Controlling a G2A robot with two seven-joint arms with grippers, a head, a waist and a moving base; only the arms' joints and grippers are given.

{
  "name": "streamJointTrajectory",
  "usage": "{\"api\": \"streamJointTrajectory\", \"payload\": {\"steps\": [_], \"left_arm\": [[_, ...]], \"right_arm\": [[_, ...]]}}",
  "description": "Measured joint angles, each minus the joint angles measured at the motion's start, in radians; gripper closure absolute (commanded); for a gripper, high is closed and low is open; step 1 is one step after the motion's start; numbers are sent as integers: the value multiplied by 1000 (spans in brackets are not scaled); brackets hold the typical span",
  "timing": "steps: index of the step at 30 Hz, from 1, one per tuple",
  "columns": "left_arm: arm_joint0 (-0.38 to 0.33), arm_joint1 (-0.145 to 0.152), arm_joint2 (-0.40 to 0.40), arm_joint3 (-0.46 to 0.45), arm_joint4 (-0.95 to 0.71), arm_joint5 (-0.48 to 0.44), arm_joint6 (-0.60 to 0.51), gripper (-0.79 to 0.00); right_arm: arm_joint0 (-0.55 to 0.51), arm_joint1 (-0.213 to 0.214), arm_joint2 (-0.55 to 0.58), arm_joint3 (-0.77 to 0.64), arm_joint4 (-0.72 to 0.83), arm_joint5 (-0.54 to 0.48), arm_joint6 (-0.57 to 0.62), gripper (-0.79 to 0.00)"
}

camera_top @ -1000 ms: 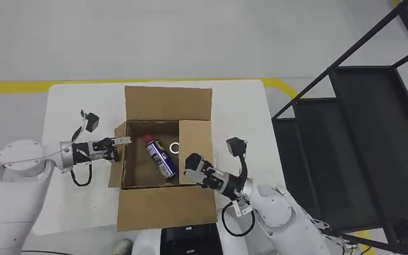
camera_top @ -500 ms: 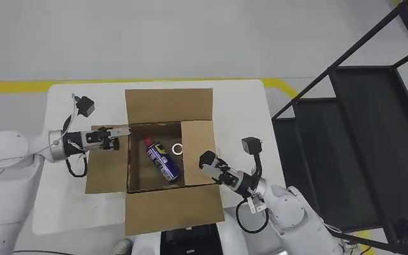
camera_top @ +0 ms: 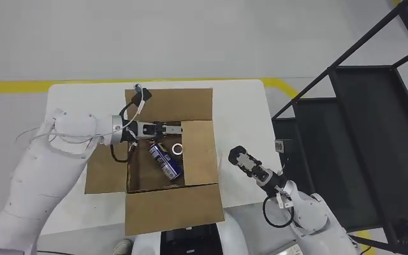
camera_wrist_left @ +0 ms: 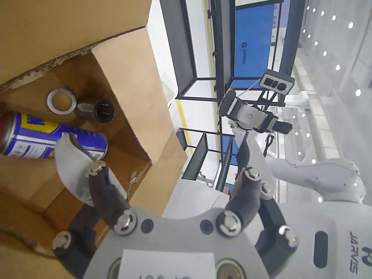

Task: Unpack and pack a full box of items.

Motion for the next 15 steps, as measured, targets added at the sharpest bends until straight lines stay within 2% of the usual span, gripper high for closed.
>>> {"api": "streamJointTrajectory", "payload": {"steps": [5, 8, 15], "left_arm": [[-65, -57, 150, 129, -24, -42, 70, -785], [-83, -82, 205, 197, -31, -56, 91, -785], [-102, -119, 255, 281, -25, -60, 173, -785]], "right_arm": [[-9, 4, 15, 36, 48, -25, 18, -785], [-4, 5, 11, 55, 62, -33, 29, -785], [8, 7, -8, 77, 68, -44, 49, -785]]}}
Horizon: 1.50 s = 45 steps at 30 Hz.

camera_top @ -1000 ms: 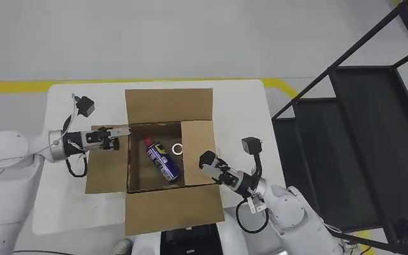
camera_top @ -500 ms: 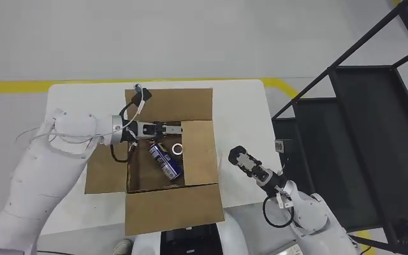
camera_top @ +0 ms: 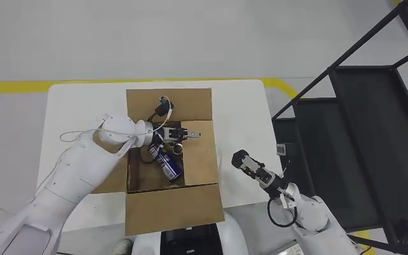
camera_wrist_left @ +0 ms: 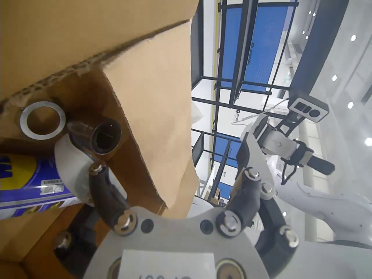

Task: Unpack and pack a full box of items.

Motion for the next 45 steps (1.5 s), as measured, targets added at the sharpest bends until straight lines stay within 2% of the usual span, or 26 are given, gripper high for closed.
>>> {"api": "streamJointTrajectory", "payload": {"steps": [6, 15, 22, 28, 39, 42, 45], "left_arm": [[-18, -26, 3, 3, -45, -41, 49, -785], [-40, -46, -9, -96, -120, -75, -15, -785], [-70, -84, 31, -114, -186, -101, -25, -785], [-117, -137, 99, -46, -234, -120, -21, -785], [-206, -260, 216, 186, -355, -157, -92, -785], [-227, -279, 221, 231, -349, -178, -101, -785], [-244, -278, 200, 241, -316, -197, -106, -785]], "right_arm": [[4, 2, -44, -10, 43, -18, 58, -785], [-43, 14, -27, -80, 113, -58, 142, -785], [-84, 25, -13, -117, 189, -75, 219, -785], [-104, 34, 0, -110, 209, -48, 273, -785], [-113, 42, 29, -72, 209, -33, 251, -785], [-110, 42, 50, -49, 168, -16, 198, -785], [-109, 41, 61, -32, 124, 0, 139, -785]]}}
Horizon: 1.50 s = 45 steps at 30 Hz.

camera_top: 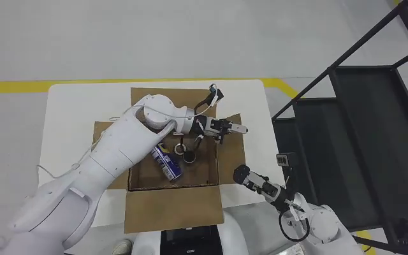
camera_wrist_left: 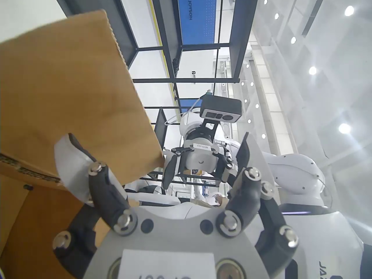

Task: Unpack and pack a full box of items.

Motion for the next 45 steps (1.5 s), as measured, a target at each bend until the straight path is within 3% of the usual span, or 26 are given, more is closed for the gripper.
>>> {"api": "streamJointTrajectory", "payload": {"steps": [4, 7, 11, 15, 20, 24, 28, 34, 39, 45], "left_arm": [[6, 31, -61, -49, 56, -10, -18, -785], [41, 74, -136, -135, 110, 6, -41, -785], [141, 151, -274, -304, 237, 42, -51, -785], [272, 209, -405, -436, 311, 73, -61, -785], [403, 256, -532, -525, 358, 66, -110, -785], [466, 286, -613, -521, 435, 28, -142, -785], [519, 311, -703, -535, 460, -10, -173, -785], [607, 342, -851, -594, 409, -64, -185, -785], [694, 360, -965, -625, 334, -115, -169, -785], [783, 376, -1072, -624, 231, -164, -182, -785]], "right_arm": [[-2, -1, 0, 26, -12, 11, -43, -785], [12, -1, -8, 64, -7, 27, -53, -785], [77, -5, -56, 157, 19, 50, -46, -785], [160, -13, -117, 271, 45, 42, -56, -785], [214, -20, -163, 361, 39, 36, -78, -785], [230, -21, -164, 384, -29, 46, -126, -785], [234, -21, -161, 361, -71, 49, -167, -785], [212, -16, -126, 205, -167, 41, -209, -785], [214, -13, -131, 6, -375, 152, -228, -785], [333, -20, -292, -80, -597, 300, -130, -785]]}}
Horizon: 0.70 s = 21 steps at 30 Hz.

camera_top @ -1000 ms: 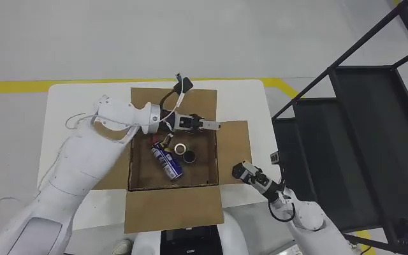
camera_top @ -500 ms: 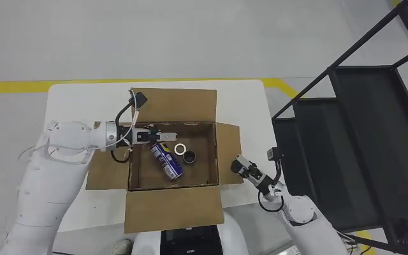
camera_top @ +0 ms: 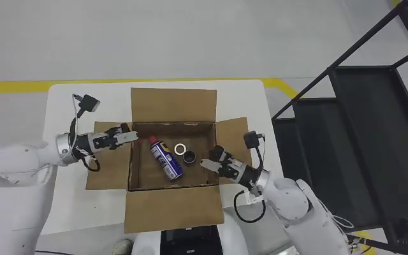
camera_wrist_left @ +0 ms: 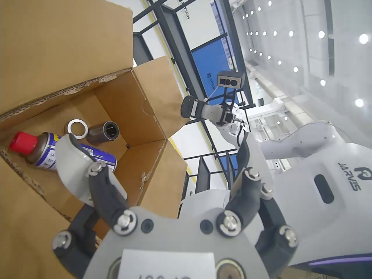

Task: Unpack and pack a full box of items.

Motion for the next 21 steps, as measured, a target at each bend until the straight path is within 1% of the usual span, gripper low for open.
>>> {"api": "streamJointTrajectory", "payload": {"steps": [2, 5, 8, 10, 21], "left_arm": [[19, 5, -34, 8, -34, -10, -5, -785], [37, 11, -76, 12, -76, -20, -9, -785], [40, 12, -84, 12, -84, -22, -12, -785], [40, 12, -83, 12, -83, -22, -12, -785], [40, 12, -83, 12, -82, -22, -11, -785]], "right_arm": [[63, -7, -76, 15, -100, 45, 19, -785], [152, -19, -175, 50, -260, 106, 11, -785], [216, -31, -249, 84, -350, 141, -12, -785], [231, -34, -265, 93, -358, 147, -19, -785], [230, -34, -263, 92, -355, 146, -19, -785]]}}
